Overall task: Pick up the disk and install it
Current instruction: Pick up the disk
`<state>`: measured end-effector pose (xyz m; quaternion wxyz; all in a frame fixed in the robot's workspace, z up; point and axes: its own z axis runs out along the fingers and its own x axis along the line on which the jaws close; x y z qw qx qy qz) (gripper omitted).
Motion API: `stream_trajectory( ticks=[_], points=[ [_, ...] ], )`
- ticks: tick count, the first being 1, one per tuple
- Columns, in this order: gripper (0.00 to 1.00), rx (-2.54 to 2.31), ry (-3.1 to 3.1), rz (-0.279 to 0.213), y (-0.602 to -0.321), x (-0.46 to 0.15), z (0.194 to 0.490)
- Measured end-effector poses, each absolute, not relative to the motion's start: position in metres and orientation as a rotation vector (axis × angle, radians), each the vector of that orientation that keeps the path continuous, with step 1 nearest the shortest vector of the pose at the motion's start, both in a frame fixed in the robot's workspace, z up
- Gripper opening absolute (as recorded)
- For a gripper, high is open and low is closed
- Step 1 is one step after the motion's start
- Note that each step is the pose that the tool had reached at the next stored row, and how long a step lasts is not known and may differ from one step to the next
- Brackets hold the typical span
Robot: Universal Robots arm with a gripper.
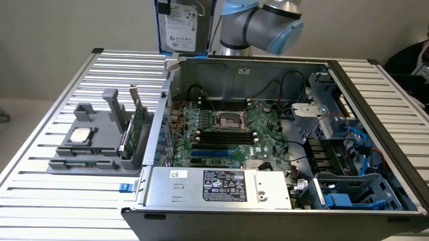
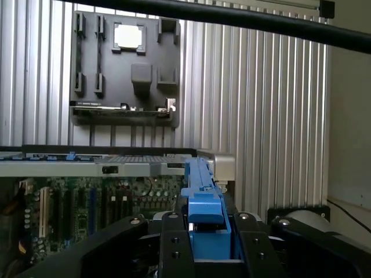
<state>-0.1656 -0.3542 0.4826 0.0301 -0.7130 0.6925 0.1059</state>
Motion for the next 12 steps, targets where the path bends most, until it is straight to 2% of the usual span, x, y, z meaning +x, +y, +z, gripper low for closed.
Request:
stream_trajectory(
  ticks=[12],
  points=[
    [0.33,-2.198,2.135,0.326,-0.378,-0.143,0.497]
  ],
)
